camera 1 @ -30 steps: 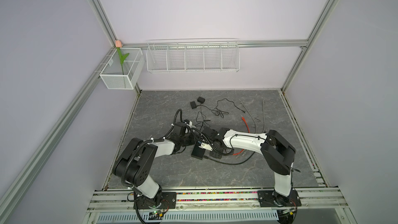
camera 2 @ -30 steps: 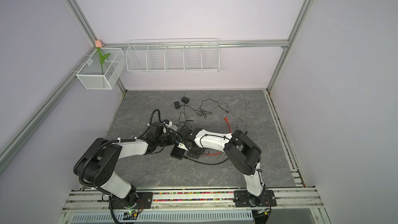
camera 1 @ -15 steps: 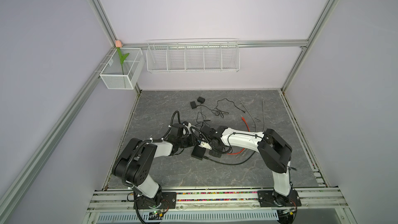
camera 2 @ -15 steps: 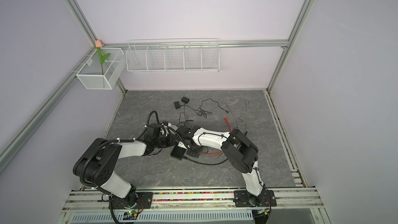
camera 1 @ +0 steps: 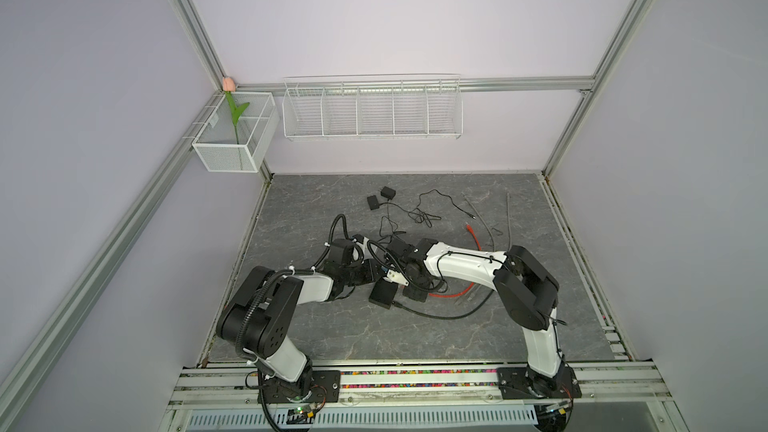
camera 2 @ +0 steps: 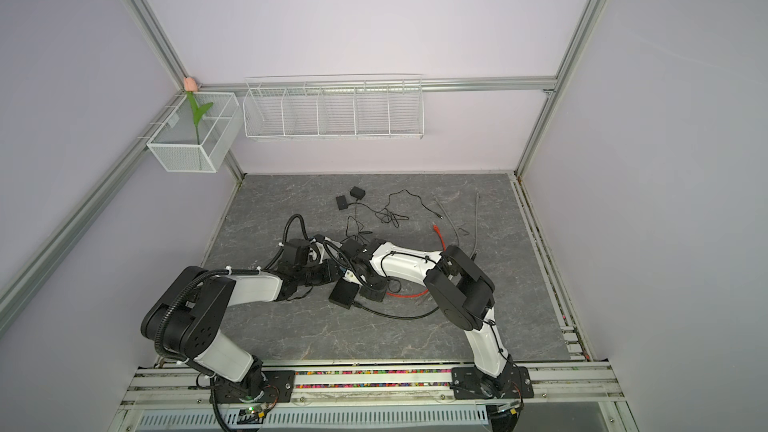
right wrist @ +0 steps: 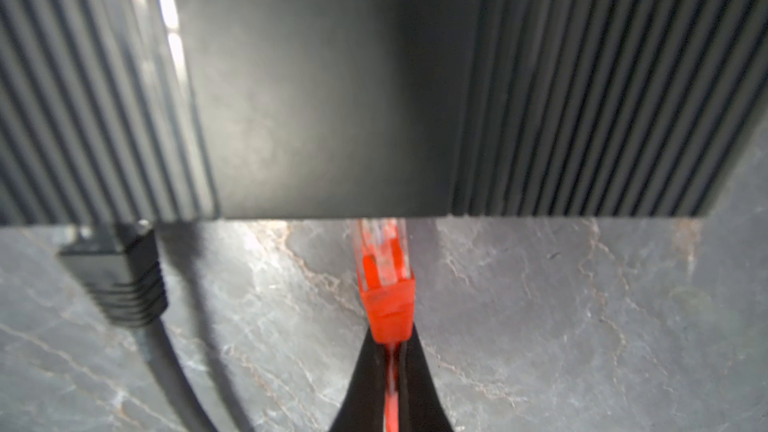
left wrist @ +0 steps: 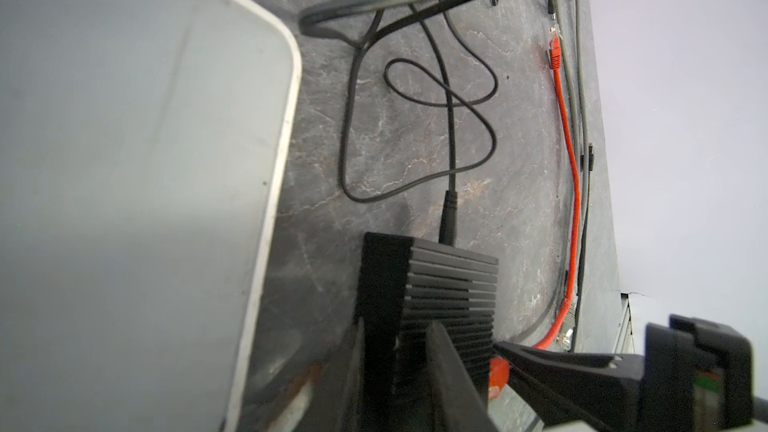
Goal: Insert the plug into the switch port
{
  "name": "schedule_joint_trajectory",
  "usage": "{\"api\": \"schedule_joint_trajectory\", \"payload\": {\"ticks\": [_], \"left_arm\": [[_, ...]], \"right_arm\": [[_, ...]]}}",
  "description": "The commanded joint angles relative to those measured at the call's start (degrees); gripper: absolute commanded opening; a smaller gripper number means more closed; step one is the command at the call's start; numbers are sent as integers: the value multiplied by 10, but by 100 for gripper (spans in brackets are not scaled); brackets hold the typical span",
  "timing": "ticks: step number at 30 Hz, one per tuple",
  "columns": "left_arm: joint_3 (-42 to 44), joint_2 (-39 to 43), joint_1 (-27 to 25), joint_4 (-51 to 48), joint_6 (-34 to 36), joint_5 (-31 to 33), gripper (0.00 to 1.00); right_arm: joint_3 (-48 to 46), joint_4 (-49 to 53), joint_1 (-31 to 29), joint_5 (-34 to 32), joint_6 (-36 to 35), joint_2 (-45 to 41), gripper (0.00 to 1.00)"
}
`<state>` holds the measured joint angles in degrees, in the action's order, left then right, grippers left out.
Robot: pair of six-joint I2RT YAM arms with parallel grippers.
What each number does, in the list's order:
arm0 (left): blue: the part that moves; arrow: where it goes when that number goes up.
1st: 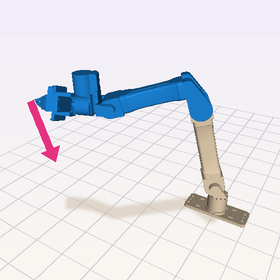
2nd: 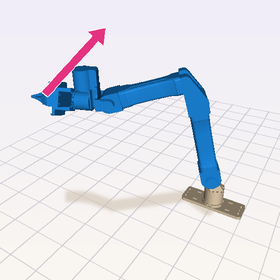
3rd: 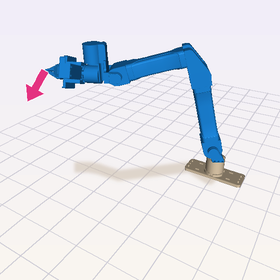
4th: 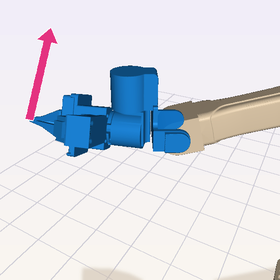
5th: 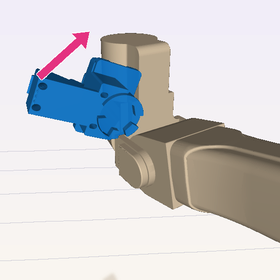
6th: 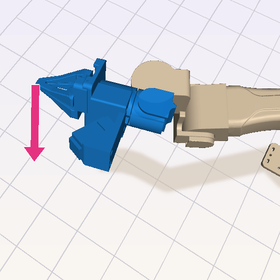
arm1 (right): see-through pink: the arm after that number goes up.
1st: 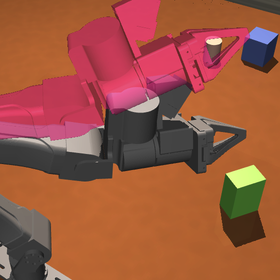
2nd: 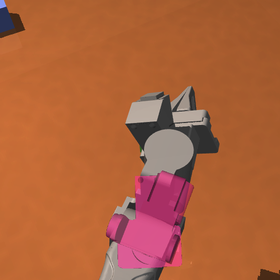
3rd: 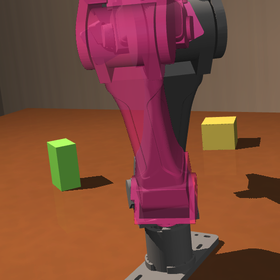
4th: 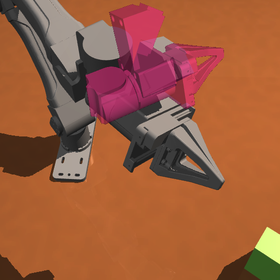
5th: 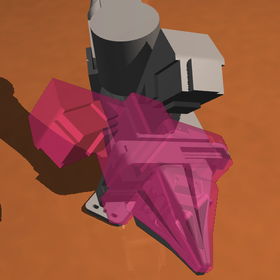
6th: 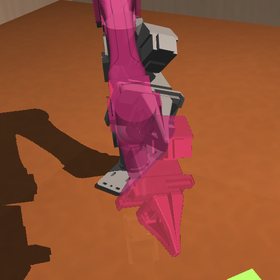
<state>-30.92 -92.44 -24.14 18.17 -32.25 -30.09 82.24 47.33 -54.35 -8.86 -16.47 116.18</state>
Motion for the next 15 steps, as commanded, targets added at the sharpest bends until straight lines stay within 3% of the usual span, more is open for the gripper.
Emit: {"api": "schedule_joint_trajectory", "payload": {"ticks": [1,15], "left_arm": [[16,2,-6,-36,14,-17,25],[24,25,-6,-49,22,-1,25]], "right_arm": [[18,-45,4,14,25,12,7],[9,-59,13,1,58,-2,7]]}}
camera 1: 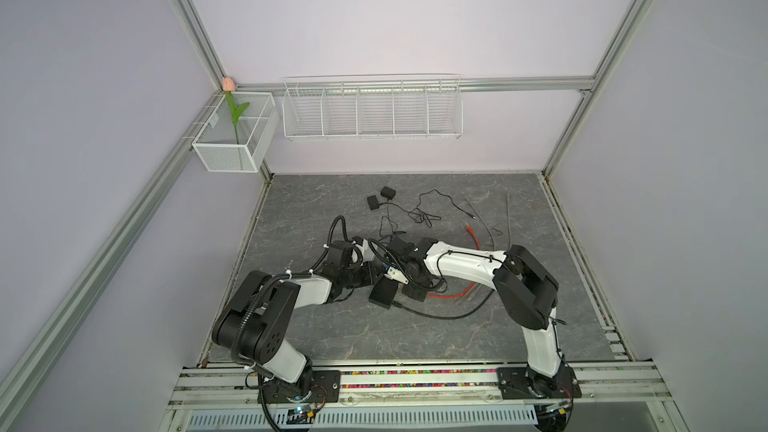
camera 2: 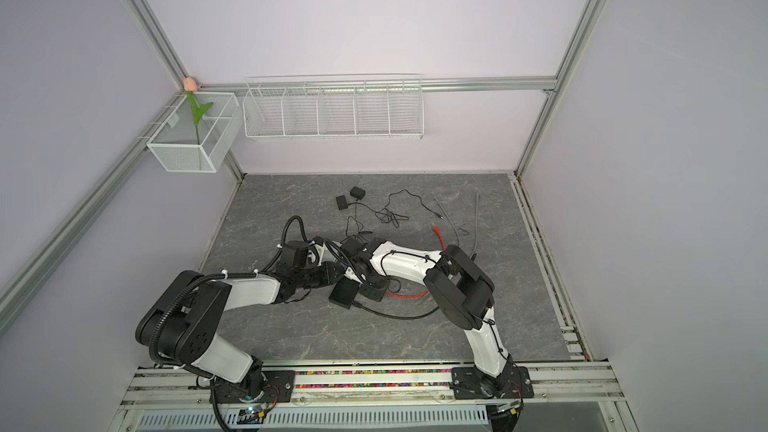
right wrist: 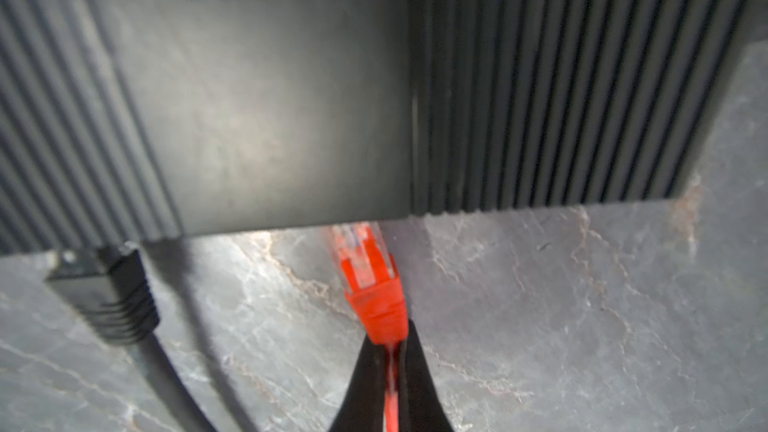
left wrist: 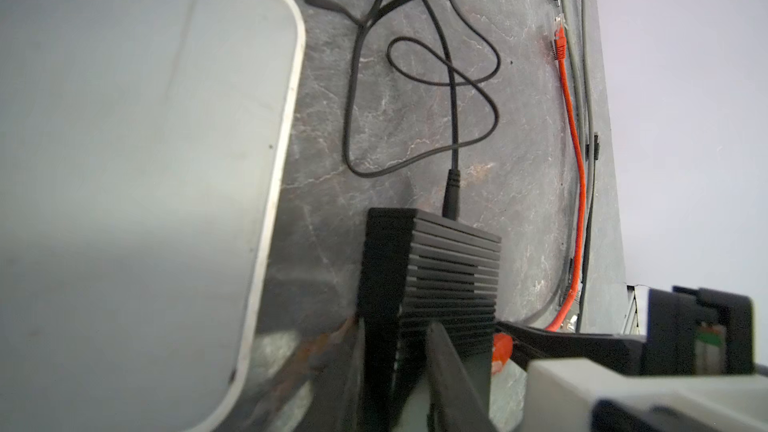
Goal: Insert the plug into the switch port
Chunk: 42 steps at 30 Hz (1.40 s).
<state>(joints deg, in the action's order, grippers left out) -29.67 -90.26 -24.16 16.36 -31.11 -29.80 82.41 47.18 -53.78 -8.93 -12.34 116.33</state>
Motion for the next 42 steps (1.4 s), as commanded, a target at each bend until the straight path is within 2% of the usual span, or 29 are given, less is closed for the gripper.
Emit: {"api": "schedule_joint_trajectory", "payload": {"ticks": [1,5,9,16,22,32,42], "left_arm": [[12,3,-6,-30,9,-4,25],[13,1,-6,-27,9,-6,25],[14,1,-6,-25,8,-6,25],[17,10,-6,-21,3,-2,25],[21,10,-6,-16,2,-5,25],[26,9,-8,-7,-1,-11,25],[28,29,-8,-31,10,3,25]], "right_arm": [[7,-58,7,0,19,-3,7],[6,-57,7,7,24,1,6],[5,-56,8,52,27,1,6],[-8,-62,3,89,56,-7,7],[-17,-81,-7,84,87,-4,7],[12,-77,-52,57,66,11,6],[31,-46,-55,7,76,28,6]]}}
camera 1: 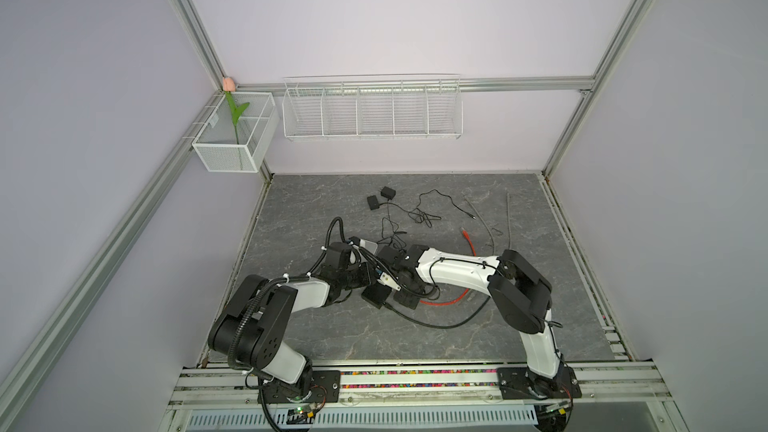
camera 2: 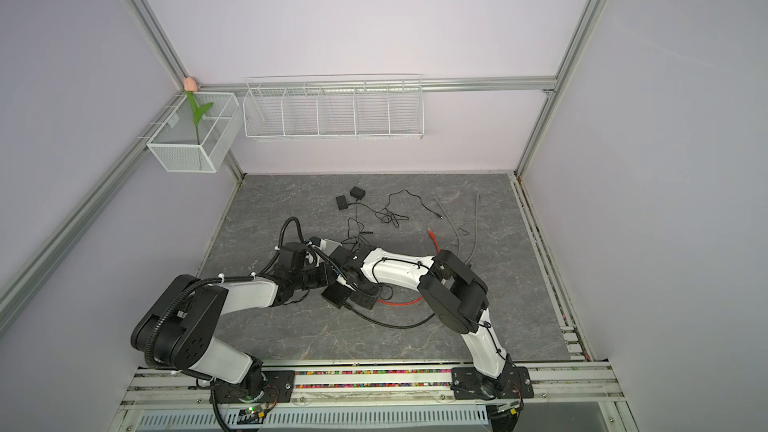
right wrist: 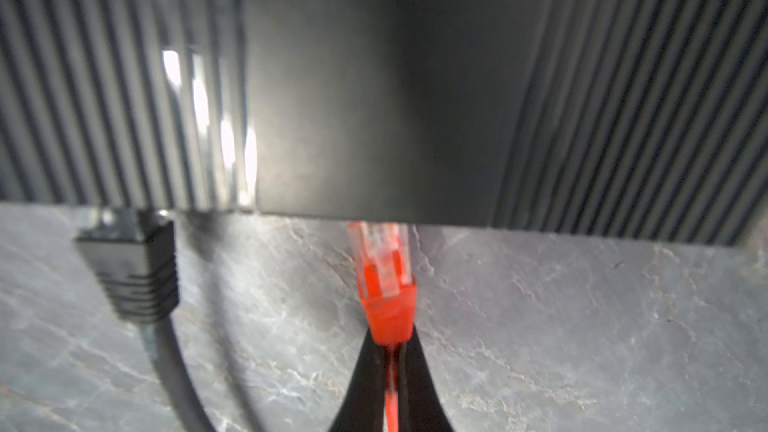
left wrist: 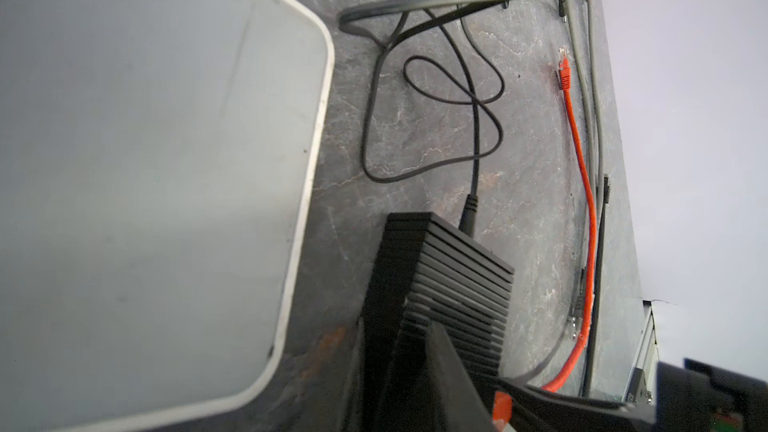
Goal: Insert the plug into the switch port
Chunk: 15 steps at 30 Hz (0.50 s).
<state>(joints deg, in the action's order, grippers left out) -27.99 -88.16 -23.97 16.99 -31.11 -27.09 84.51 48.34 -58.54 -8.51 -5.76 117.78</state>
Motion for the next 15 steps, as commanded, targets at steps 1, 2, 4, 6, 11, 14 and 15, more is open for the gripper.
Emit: {"api": "schedule_joint_trajectory", "payload": {"ticks": [1,2,4,6,11,14,15], "left_arm": [[11,10,-9,-38,10,-24,25],[11,11,-10,-40,9,-23,25],[10,11,-9,-39,11,-23,25],[10,12,-9,-41,11,-22,25],[10,13,-9,-44,12,-20,25],[9,16,-9,-47,13,-19,25],[8,18,-9,-49,12,-18,25]], "right_arm": [[9,-54,-6,-3,13,14,6],[9,-52,-7,-9,15,15,7],[9,-47,-5,-20,18,19,6],[14,-37,-1,-28,23,28,7],[21,-20,1,-39,30,39,6],[28,-4,0,-41,35,41,6],[29,-2,0,-42,37,40,6]]}}
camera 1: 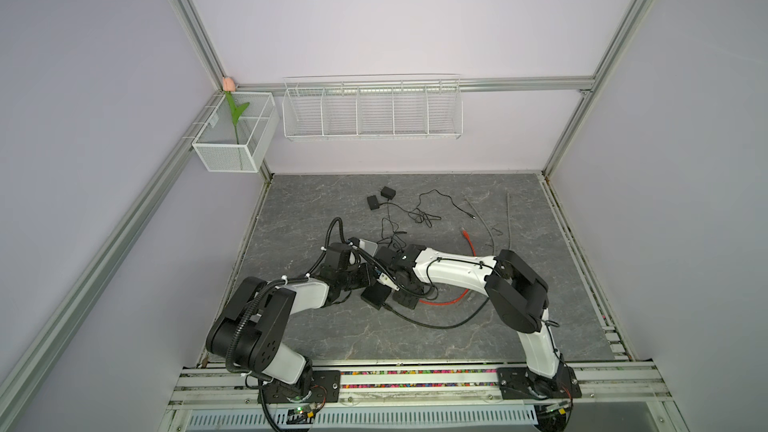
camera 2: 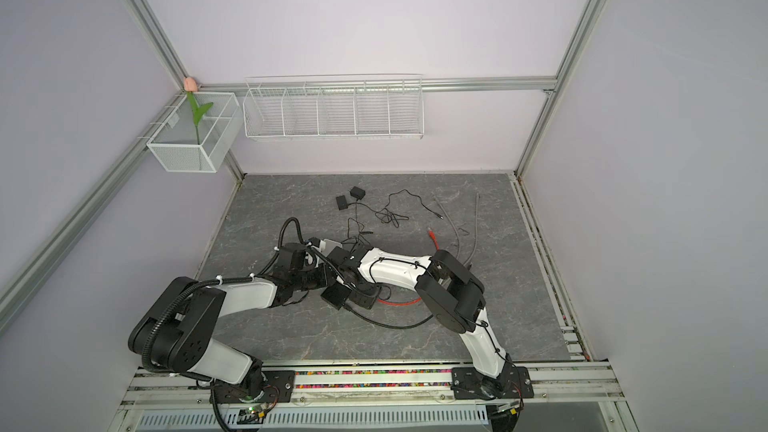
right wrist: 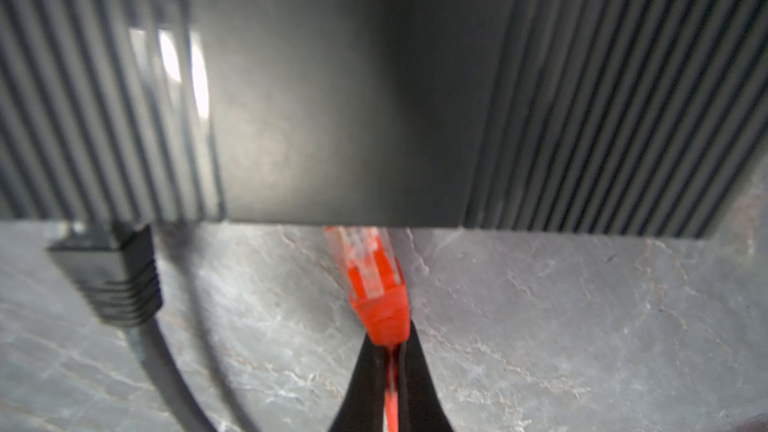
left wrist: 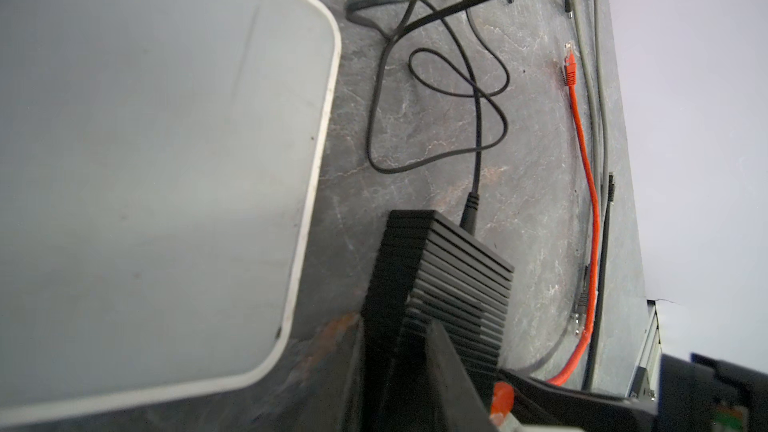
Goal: Insert the plug into the switch port
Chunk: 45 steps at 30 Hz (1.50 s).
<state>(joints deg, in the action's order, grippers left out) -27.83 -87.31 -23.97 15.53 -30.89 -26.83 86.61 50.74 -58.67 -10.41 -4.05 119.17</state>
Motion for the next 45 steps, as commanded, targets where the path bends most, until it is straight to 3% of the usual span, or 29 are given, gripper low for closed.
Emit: {"api": "schedule_joint_trajectory", "payload": {"ticks": [1,7,19,32,45], "left_arm": [[5,11,-9,-37,11,-20,25],[3,26,-10,-49,14,-13,25],[2,26,-9,-51,16,-9,25],[2,35,-7,-46,11,-7,25],[-2,51,2,-46,5,-17,27]], "right_arm": [[7,-25,2,-26,22,23,6],[4,-17,2,-46,35,12,6],[15,1,3,-9,32,11,6],[-32,-23,5,-1,25,-73,6],[-56,-20,10,-6,33,-63,7]]}}
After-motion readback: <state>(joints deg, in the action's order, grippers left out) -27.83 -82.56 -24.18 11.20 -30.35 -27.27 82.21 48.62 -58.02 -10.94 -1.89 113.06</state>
